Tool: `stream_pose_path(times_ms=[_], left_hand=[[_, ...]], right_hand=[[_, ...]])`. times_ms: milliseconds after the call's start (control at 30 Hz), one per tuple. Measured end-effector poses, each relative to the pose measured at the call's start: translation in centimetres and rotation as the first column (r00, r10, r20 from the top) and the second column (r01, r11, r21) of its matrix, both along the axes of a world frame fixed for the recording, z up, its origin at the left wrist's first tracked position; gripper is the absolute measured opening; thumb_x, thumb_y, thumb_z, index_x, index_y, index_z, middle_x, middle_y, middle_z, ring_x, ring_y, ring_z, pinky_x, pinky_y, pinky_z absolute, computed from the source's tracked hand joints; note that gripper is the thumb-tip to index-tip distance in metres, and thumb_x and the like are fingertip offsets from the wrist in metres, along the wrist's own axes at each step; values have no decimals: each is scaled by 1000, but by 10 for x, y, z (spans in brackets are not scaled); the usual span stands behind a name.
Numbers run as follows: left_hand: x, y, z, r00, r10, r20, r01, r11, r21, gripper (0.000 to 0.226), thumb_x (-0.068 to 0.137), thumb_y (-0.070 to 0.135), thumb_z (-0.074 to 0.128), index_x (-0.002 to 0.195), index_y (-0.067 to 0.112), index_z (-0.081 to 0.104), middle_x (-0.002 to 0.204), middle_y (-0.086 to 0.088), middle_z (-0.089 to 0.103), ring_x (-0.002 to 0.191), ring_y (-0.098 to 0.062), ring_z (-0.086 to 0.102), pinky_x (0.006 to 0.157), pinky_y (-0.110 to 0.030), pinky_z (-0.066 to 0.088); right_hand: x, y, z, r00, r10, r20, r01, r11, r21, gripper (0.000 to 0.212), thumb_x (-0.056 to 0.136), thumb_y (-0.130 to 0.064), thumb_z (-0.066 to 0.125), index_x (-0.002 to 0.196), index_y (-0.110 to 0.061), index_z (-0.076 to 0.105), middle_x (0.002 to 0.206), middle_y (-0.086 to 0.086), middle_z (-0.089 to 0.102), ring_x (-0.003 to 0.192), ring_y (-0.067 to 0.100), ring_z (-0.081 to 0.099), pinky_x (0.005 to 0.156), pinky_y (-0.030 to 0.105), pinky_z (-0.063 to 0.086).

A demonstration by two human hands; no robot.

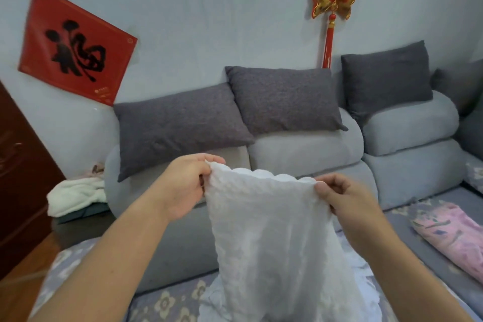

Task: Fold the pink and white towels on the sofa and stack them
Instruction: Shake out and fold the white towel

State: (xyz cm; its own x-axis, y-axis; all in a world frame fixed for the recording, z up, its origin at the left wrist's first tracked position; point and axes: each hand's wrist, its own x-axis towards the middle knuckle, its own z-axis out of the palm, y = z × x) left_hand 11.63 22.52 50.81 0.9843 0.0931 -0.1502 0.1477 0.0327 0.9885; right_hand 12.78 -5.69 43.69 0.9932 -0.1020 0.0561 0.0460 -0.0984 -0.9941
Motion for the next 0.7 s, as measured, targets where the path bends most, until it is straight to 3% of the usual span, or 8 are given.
stream_pose_path(times_ms=[133, 200, 333, 400, 433, 533, 600, 700], left_hand=[[-7, 6, -12, 983, -164, -80, 161, 986, -36, 31, 95, -10, 40, 104, -3, 69, 95, -17, 68, 82, -25, 62, 73, -36, 49], [-11, 4, -14, 968, -214, -134, 216, 976, 1, 32, 96, -10, 39, 102, -2, 69, 93, -14, 69, 78, -21, 64, 72, -34, 50], [-16, -17, -23, 976, -62, -207, 83, 992, 90, 26, 91, -1, 46, 88, 0, 72, 84, -15, 64, 67, -21, 58, 60, -29, 43], [-17, -25, -26, 978, 23, -208, -3, 995, 97, 20, 93, 17, 59, 85, 3, 72, 85, -14, 63, 69, -23, 58, 61, -30, 43], [-18, -27, -27, 974, 20, -226, 5, 994, 106, 30, 93, 33, 65, 89, 4, 72, 89, -13, 65, 71, -22, 62, 64, -31, 47], [-26, -23, -25, 915, -228, -332, 296, 940, 170, 70, 67, 75, 72, 105, 17, 76, 113, -19, 70, 97, -32, 73, 81, -41, 60], [-33, -25, -23, 817, -438, -375, 544, 801, 250, 67, 63, 64, 83, 116, 25, 73, 117, -16, 70, 108, -29, 70, 93, -42, 57], [-34, -34, -20, 815, -474, -333, 580, 659, 479, 37, 81, 35, 83, 116, 29, 72, 104, -3, 74, 93, -18, 73, 85, -31, 58]], right_hand=[[0, -2, -12, 987, 56, -152, -46, 997, 67, 20, 99, -6, 56, 88, -14, 72, 78, 8, 71, 72, 24, 60, 64, 35, 46], [-3, 1, -14, 976, 82, -200, -69, 995, 71, 29, 96, 0, 51, 87, -15, 74, 84, 11, 74, 75, 24, 62, 68, 36, 47], [-16, 19, -8, 976, 85, -202, -88, 996, -5, 36, 96, -3, 44, 89, -18, 75, 84, 1, 76, 75, 15, 65, 69, 29, 51], [-21, 23, -9, 980, 113, -164, -122, 991, -49, 28, 102, -18, 50, 94, -25, 76, 88, -7, 77, 85, 13, 68, 80, 32, 54], [-24, 23, -11, 982, 124, -142, -132, 990, -44, 24, 102, -23, 53, 96, -27, 76, 91, -7, 76, 90, 14, 69, 85, 34, 54], [-29, 21, -11, 993, 81, -80, -79, 997, 27, 18, 99, -20, 60, 93, -25, 76, 87, -1, 76, 81, 14, 68, 78, 33, 55], [-30, 21, -10, 998, 51, -29, -51, 999, 19, 16, 97, -17, 63, 91, -23, 76, 79, -5, 74, 73, 6, 65, 68, 24, 53], [-27, 20, -10, 999, 15, 38, -15, 1000, -5, 14, 96, -15, 65, 91, -22, 76, 72, -13, 71, 67, -3, 61, 66, 20, 48]])
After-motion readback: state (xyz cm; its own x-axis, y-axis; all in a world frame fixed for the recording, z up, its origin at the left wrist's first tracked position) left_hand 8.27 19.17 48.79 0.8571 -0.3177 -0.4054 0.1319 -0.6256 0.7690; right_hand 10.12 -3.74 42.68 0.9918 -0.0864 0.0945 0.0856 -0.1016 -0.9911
